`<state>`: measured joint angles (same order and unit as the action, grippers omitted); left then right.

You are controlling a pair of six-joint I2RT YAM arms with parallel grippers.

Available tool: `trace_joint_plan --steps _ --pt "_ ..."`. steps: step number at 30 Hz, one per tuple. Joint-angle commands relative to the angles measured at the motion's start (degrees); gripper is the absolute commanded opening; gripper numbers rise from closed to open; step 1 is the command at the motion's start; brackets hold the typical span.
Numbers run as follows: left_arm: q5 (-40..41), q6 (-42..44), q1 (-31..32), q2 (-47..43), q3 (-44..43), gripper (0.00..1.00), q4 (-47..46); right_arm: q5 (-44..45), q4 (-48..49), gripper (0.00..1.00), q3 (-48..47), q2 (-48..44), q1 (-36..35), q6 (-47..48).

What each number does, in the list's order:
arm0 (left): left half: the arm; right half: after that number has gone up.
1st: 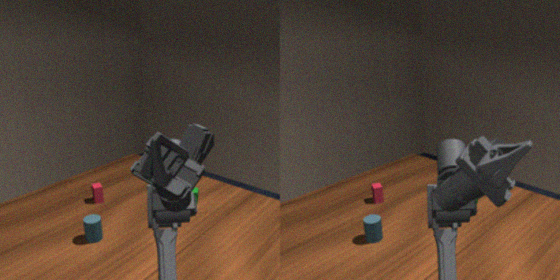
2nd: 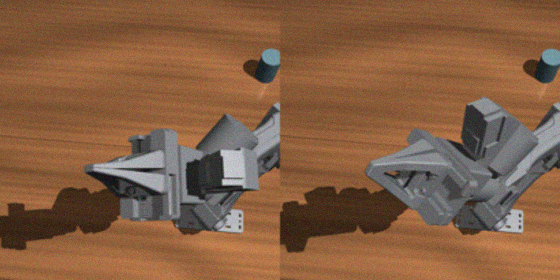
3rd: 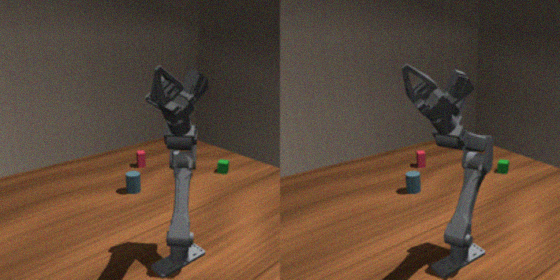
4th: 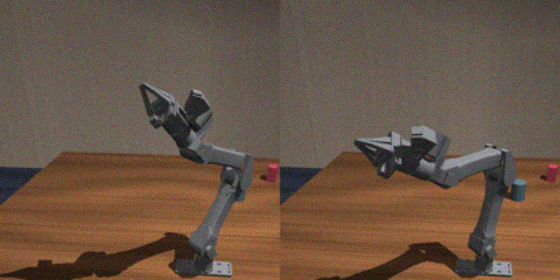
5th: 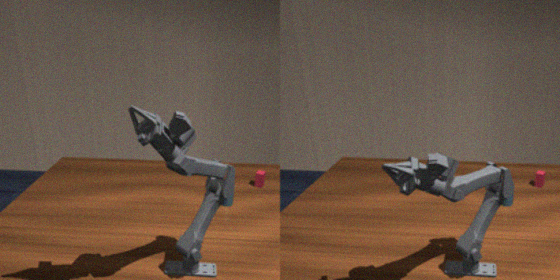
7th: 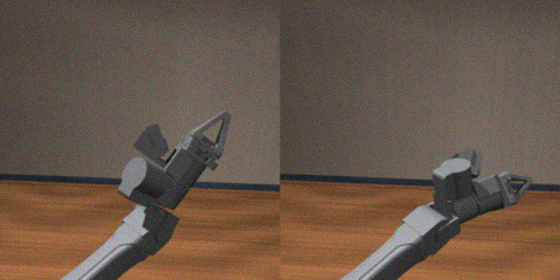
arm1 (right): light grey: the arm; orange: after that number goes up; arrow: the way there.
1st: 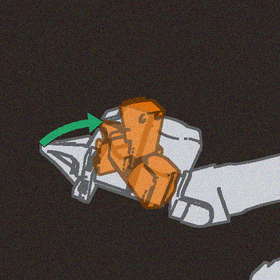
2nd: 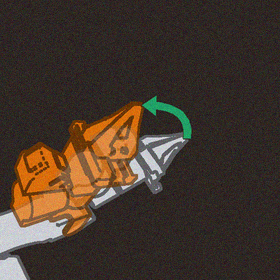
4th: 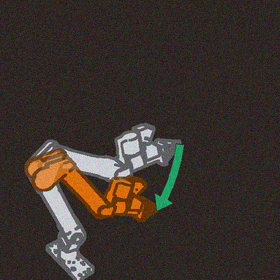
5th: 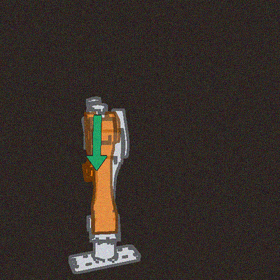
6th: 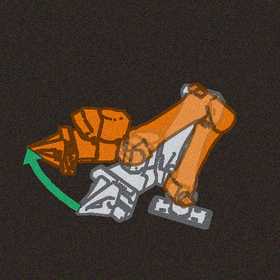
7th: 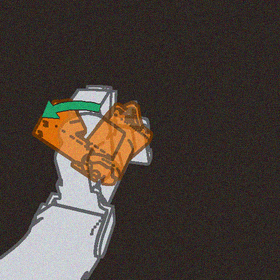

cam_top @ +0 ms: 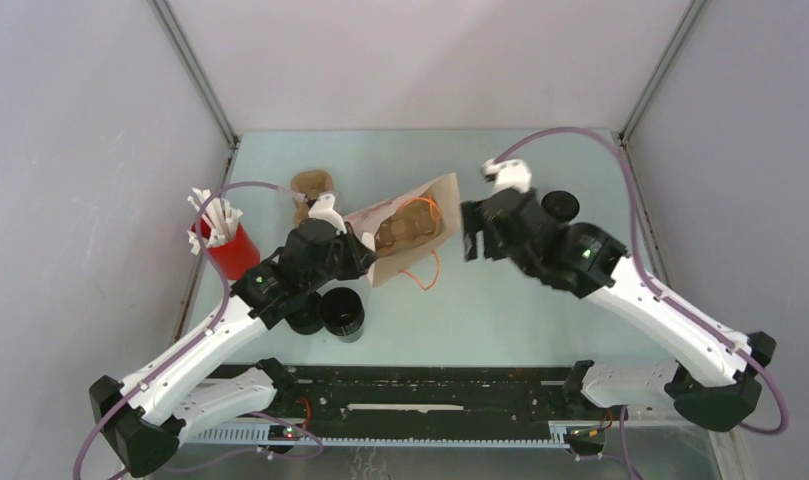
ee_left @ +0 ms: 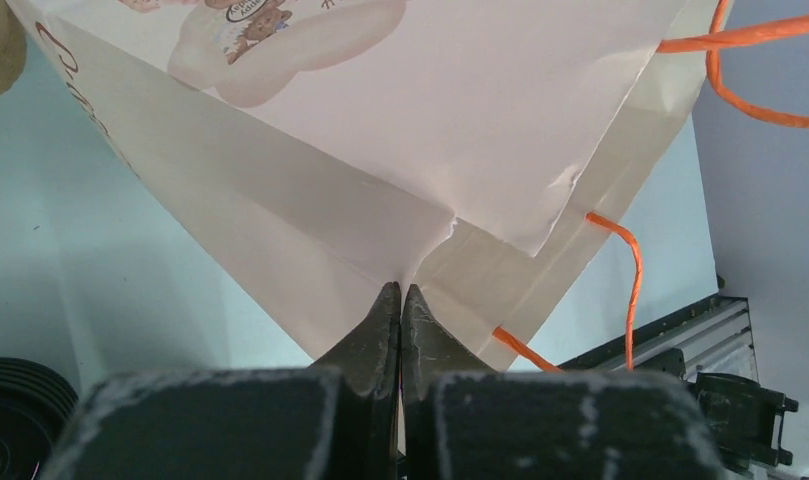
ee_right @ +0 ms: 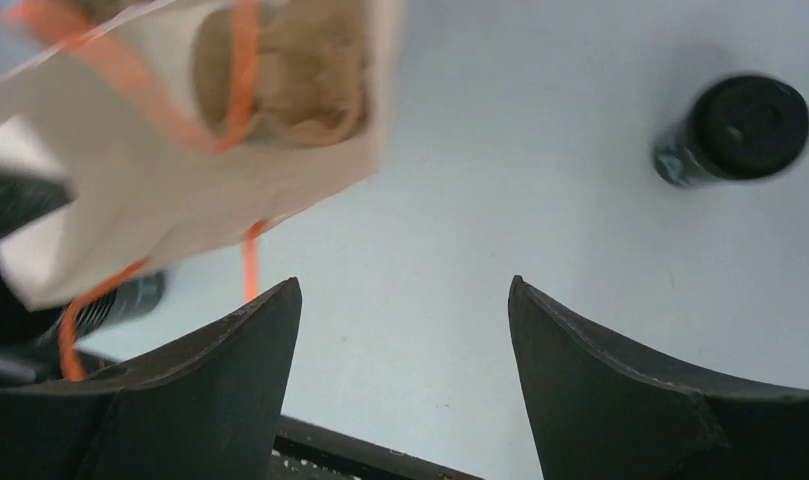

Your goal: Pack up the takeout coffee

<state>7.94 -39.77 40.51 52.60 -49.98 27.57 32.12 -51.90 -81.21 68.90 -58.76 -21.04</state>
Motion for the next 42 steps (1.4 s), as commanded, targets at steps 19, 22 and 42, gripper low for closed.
trace_joint_plan --steps 19,22,42 --pt "5.7 -3.8 0.4 1.9 -8.6 0.00 7.2 -18.2 19.1 0.49 -5.0 15.5 17.5 6.9" --pt "10.5 -9.0 0.3 3.8 -14.9 0.00 14.0 -12.1 12.8 0.24 -10.7 18.3 15.2 8.3" --pt "-2.5 -18.5 -7.2 18.7 -32.3 0.00 24.5 -13.5 -22.7 0.00 -22.8 18.3 13.0 1.8"
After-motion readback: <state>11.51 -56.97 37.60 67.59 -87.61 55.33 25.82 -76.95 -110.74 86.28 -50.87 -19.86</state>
